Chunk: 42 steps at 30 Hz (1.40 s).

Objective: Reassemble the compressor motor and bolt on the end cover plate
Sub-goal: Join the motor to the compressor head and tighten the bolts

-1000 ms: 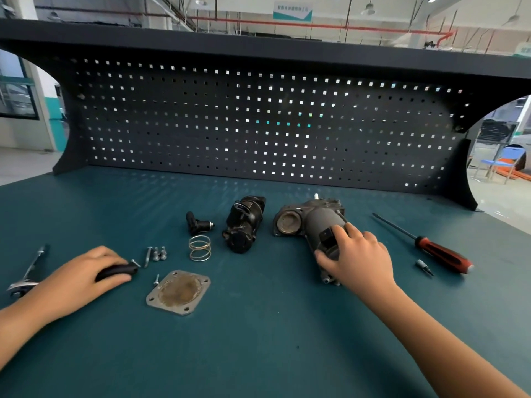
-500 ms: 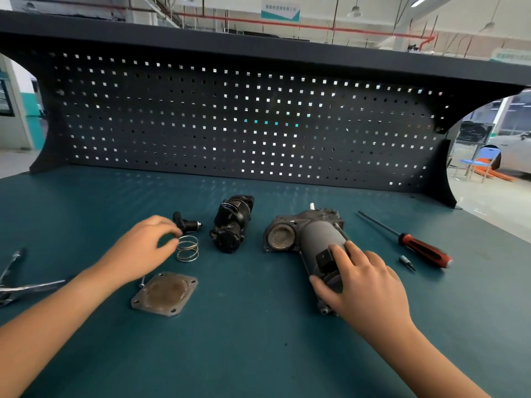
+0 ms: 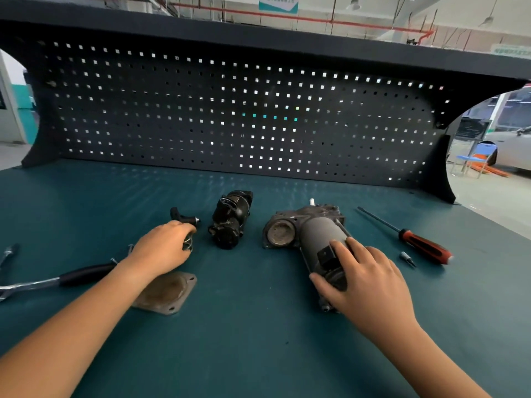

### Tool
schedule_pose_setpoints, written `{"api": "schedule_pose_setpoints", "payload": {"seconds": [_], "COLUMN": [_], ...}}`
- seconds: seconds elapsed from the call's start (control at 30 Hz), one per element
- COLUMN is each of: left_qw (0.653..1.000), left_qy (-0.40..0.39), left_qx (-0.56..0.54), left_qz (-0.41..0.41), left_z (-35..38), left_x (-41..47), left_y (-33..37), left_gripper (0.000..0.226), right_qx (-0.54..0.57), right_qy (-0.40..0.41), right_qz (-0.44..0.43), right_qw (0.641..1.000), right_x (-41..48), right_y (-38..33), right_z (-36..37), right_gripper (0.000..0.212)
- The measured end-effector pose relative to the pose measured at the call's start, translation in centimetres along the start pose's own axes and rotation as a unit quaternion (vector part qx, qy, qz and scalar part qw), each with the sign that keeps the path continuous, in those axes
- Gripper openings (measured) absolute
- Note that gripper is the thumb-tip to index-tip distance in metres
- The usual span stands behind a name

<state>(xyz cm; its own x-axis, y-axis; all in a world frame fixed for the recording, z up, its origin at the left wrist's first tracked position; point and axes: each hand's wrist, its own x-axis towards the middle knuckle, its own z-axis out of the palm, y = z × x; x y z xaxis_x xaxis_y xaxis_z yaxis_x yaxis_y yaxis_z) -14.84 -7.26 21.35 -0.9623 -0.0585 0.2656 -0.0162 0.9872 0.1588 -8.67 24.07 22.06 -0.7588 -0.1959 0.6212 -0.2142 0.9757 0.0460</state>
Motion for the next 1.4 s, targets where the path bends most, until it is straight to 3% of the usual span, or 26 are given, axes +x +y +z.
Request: {"api": "schedule_pose_setpoints", "payload": {"seconds": [0.1, 0.17, 0.2, 0.27, 0.33, 0.4, 0.47, 0.53, 0.6, 0.73, 0.77, 0.83, 0.93, 1.03, 1.2, 1.3, 1.4], "left_qw": [0.999, 0.989, 0.978, 0.942, 0.906, 0.878, 0.860, 0.856, 0.866, 0.873, 0.869, 0.886, 0.928, 0.943, 0.951, 0.943, 0.947], "left_qy": [0.023, 0.061, 0.074, 0.068, 0.035, 0.000, -0.040, -0.086, -0.100, -0.110, -0.121, -0.120, -0.055, -0.017, 0.033, 0.095, 0.078], "left_qx": [-0.042, -0.133, -0.194, -0.326, -0.419, -0.477, -0.507, -0.510, -0.489, -0.476, -0.480, -0.448, -0.367, -0.333, -0.306, -0.318, -0.312], "left_qz": [-0.004, -0.010, -0.018, -0.033, -0.040, -0.042, -0.030, -0.003, 0.018, 0.006, 0.002, 0.009, 0.025, 0.022, -0.009, -0.024, -0.020], "left_z": [-0.3, -0.7, -1.0, -1.5, -1.8, -1.9, -1.8, -1.6, -1.3, -0.8, -0.7, -0.5, -0.3, -0.2, -1.1, -1.2, -1.1], "left_x": [-0.4, -0.6, -0.7, -0.9, -1.3, -1.7, -2.1, -2.7, -2.9, -2.8, -2.8, -2.7, -2.0, -1.7, -1.6, -0.9, 1.1], "left_y": [0.0, 0.3, 0.4, 0.9, 1.6, 2.6, 3.6, 4.4, 4.8, 4.5, 4.5, 4.3, 4.1, 3.4, 1.8, 2.2, 3.6], "left_gripper": [0.046, 0.046, 0.045, 0.041, 0.030, 0.020, 0.019, 0.020, 0.018, 0.019, 0.020, 0.022, 0.025, 0.014, 0.015, 0.035, 0.060], "right_qx": [0.000, -0.013, -0.006, 0.078, 0.197, 0.331, 0.436, 0.486, 0.507, 0.632, 0.648, 0.655, 0.684, 0.709, 0.715, 0.711, 0.713], "right_qy": [-0.026, -0.063, -0.045, 0.083, 0.198, 0.120, -0.034, -0.166, -0.204, -0.204, -0.198, -0.189, -0.173, -0.149, -0.138, -0.132, -0.123], "right_qz": [-0.003, 0.022, 0.017, -0.056, -0.164, -0.192, -0.101, 0.014, 0.093, 0.236, 0.257, 0.275, 0.337, 0.396, 0.406, 0.419, 0.424], "right_qw": [1.000, 0.998, 0.999, 0.992, 0.946, 0.916, 0.894, 0.858, 0.832, 0.710, 0.689, 0.678, 0.623, 0.564, 0.552, 0.549, 0.544], "right_x": [0.1, 0.2, 0.1, -0.3, -1.1, -1.9, -2.0, -1.0, 0.4, 2.3, 2.6, 3.0, 3.5, 4.0, 4.3, 4.6, 4.9], "right_y": [-0.3, -0.7, -0.8, -1.5, -3.4, -6.3, -9.2, -10.8, -11.2, -11.7, -11.7, -11.4, -11.0, -10.7, -10.3, -10.0, -9.5], "right_z": [-0.5, -1.2, -1.6, -2.2, -2.6, -2.0, -1.3, 0.1, 1.8, 3.3, 3.5, 4.0, 4.5, 5.0, 5.8, 6.0, 6.2], "right_gripper": [0.058, 0.063, 0.062, 0.041, 0.025, 0.026, 0.035, 0.042, 0.038, 0.021, 0.010, 0.018, 0.019, 0.016, 0.016, 0.017, 0.016]}}
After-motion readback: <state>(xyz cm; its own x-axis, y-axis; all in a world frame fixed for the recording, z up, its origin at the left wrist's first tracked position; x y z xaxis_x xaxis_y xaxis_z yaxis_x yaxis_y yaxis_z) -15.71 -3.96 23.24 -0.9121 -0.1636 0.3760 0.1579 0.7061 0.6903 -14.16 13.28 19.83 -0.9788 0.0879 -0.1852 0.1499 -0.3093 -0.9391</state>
